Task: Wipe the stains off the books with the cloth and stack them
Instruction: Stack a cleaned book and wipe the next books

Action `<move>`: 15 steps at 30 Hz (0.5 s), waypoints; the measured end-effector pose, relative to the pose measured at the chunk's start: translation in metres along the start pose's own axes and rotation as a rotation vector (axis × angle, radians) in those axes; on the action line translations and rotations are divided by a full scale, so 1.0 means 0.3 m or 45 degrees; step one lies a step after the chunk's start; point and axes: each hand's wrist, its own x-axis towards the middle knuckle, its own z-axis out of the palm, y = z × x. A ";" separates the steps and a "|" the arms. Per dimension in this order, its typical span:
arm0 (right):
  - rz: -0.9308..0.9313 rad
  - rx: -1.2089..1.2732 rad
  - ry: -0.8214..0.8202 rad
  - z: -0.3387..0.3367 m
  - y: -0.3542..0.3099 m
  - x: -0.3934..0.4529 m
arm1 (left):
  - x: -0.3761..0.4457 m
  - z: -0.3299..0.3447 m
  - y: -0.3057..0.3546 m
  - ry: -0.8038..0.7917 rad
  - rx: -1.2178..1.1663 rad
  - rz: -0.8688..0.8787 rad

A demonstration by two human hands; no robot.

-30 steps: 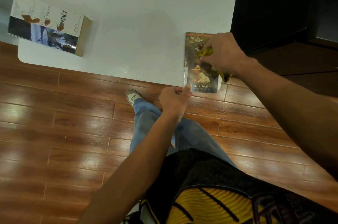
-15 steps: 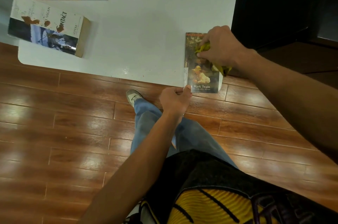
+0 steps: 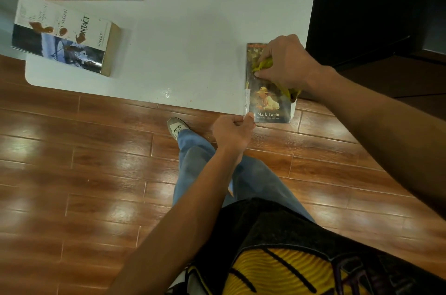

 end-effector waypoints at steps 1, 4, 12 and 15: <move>0.004 0.010 -0.016 -0.003 0.002 0.003 | 0.004 -0.001 0.000 -0.002 -0.004 -0.007; 0.045 -0.049 0.114 -0.013 0.012 0.018 | 0.006 0.003 -0.001 -0.005 -0.017 -0.018; 0.053 0.027 0.109 -0.011 0.012 0.044 | 0.004 0.005 0.002 -0.005 -0.042 -0.048; 0.029 0.002 0.073 0.006 0.004 0.045 | 0.000 0.004 0.006 -0.009 -0.030 -0.039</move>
